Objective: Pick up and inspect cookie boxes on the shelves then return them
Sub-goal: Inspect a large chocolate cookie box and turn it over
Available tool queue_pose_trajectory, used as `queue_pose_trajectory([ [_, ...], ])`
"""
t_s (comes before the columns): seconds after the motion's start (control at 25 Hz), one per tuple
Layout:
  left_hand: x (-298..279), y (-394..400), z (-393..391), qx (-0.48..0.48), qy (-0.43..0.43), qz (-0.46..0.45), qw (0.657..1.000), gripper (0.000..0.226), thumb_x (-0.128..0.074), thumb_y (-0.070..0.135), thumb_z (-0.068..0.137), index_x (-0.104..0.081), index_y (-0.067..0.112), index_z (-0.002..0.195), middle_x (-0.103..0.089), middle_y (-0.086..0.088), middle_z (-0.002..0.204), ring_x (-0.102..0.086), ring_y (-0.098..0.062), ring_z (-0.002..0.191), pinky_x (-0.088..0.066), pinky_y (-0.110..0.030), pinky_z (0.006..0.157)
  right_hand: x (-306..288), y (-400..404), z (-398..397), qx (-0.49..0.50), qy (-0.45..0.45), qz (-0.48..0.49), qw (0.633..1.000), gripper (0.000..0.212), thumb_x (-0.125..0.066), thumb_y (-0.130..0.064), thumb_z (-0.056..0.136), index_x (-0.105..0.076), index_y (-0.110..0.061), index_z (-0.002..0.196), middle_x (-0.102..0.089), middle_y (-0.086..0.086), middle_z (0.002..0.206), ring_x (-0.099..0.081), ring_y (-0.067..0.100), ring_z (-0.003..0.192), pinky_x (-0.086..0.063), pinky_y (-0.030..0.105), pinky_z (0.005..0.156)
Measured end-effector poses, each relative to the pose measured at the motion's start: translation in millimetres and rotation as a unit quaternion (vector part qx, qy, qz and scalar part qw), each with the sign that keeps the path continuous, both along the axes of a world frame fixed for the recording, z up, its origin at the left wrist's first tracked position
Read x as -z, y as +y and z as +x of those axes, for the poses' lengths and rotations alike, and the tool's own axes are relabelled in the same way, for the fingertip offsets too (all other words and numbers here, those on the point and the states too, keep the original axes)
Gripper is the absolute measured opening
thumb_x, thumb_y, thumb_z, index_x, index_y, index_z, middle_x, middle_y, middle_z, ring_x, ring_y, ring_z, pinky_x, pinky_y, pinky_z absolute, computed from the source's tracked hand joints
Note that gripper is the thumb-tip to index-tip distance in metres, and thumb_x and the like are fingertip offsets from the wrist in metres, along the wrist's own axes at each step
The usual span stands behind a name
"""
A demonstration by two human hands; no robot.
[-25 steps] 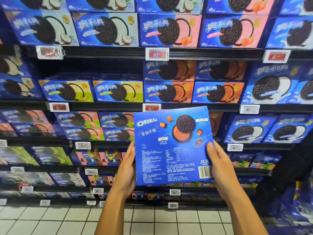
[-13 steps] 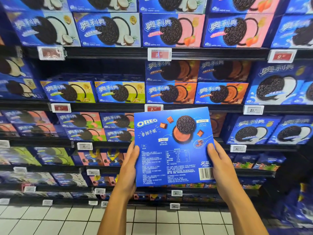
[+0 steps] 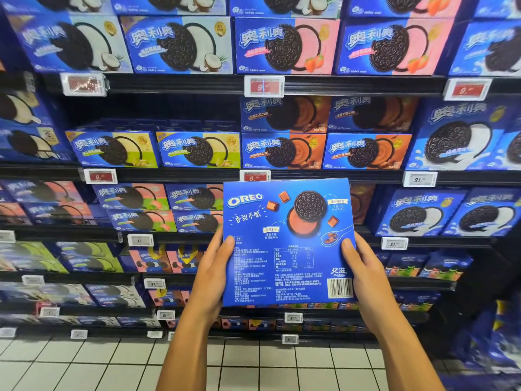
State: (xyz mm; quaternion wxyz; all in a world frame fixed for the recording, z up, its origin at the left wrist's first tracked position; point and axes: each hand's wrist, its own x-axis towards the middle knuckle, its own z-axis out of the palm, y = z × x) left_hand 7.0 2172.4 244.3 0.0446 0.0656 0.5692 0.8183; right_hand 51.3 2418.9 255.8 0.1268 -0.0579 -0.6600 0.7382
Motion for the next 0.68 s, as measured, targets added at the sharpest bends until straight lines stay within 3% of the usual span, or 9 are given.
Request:
queue_pose_trajectory([
  [0.16, 0.1, -0.3, 1.2, -0.004, -0.005, -0.011, 1.0, 0.045, -0.055, 0.046, 0.092, -0.052, 0.031, 0.134, -0.072, -0.004, 0.116, -0.072, -0.027, 0.101, -0.059, -0.033, 0.067, -3.9, 0.3, 3.1, -0.002, 0.01, 0.01, 1.0, 0.033, -0.059, -0.056, 0.081, -0.065, -0.047, 0.112, -0.078, -0.006, 0.1, -0.077, 0.016, 0.085, -0.057, 0.022, 0.057],
  [0.28, 1.1, -1.0, 2.2, -0.008, -0.01, -0.003, 1.0, 0.039, -0.055, 0.045, 0.093, -0.056, 0.03, 0.129, -0.072, -0.006, 0.117, -0.072, -0.027, 0.101, -0.059, -0.033, 0.066, -3.9, 1.5, 4.6, -0.002, 0.014, -0.002, 1.0, 0.048, -0.065, -0.057, 0.076, -0.063, -0.037, 0.119, -0.078, -0.004, 0.103, -0.077, 0.019, 0.086, -0.058, 0.024, 0.057],
  [0.4, -0.2, -2.5, 3.7, -0.006, -0.015, -0.007, 1.0, 0.036, -0.056, 0.047, 0.091, -0.06, 0.031, 0.122, -0.072, -0.007, 0.116, -0.072, -0.028, 0.1, -0.06, -0.034, 0.068, -3.2, 1.4, 4.9, 0.001, 0.015, -0.013, 1.0, 0.045, -0.067, -0.054, 0.075, -0.064, -0.034, 0.116, -0.078, -0.003, 0.102, -0.077, 0.02, 0.086, -0.059, 0.025, 0.057],
  [0.6, 3.1, -7.1, 2.8, -0.009, 0.005, 0.014, 1.0, 0.053, -0.061, 0.04, 0.093, -0.045, 0.03, 0.142, -0.068, -0.004, 0.126, -0.069, -0.027, 0.109, -0.061, -0.039, 0.076, -1.3, 2.2, 6.0, -0.02, 0.021, -0.001, 1.0, 0.042, -0.066, -0.051, 0.079, -0.062, -0.037, 0.118, -0.076, -0.004, 0.108, -0.076, 0.019, 0.092, -0.06, 0.027, 0.063],
  [0.68, 5.9, -10.6, 3.9, -0.015, 0.028, 0.003, 0.999, 0.058, -0.061, 0.036, 0.092, -0.04, 0.033, 0.146, -0.067, 0.0, 0.127, -0.068, -0.022, 0.111, -0.06, -0.035, 0.077, 0.2, 5.0, 6.8, -0.039, 0.032, 0.035, 0.998, 0.034, -0.061, -0.044, 0.089, -0.059, -0.041, 0.123, -0.075, -0.008, 0.114, -0.074, 0.015, 0.098, -0.06, 0.025, 0.067],
])
